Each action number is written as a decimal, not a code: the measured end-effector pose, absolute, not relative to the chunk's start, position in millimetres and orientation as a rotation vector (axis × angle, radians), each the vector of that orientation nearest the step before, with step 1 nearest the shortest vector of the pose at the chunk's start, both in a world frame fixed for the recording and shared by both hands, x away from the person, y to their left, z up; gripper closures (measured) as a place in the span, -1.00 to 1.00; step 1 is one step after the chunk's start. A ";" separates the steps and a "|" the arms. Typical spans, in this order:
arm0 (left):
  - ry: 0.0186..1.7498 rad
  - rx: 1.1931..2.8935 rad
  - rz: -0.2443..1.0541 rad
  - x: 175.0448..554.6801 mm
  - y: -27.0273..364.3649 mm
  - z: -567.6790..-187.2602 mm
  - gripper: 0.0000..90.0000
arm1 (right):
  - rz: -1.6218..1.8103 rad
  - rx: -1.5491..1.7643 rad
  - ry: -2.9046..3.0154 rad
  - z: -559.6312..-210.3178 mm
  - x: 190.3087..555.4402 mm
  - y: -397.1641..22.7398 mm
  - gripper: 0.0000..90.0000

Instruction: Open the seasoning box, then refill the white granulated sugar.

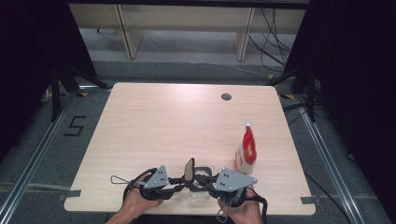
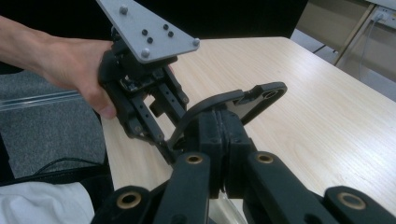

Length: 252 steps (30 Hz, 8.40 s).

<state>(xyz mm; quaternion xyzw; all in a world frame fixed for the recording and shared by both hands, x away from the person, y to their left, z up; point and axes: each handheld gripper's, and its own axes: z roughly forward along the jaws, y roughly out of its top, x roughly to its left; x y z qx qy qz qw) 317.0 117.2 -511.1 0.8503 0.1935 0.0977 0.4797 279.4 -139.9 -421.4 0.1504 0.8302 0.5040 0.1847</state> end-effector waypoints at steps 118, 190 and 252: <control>0.735 2.009 0.190 307.4 132.9 -499.2 -0.46 | 1.250 1.111 2.075 -469.2 251.6 -260.4 -0.39; 0.724 2.008 0.161 303.5 129.2 -499.7 -0.43 | 1.281 0.943 2.066 -483.7 335.8 -270.7 -0.15; 0.706 2.022 0.172 304.1 126.8 -500.4 -0.43 | 1.432 0.999 1.803 -504.5 342.6 -258.1 -0.34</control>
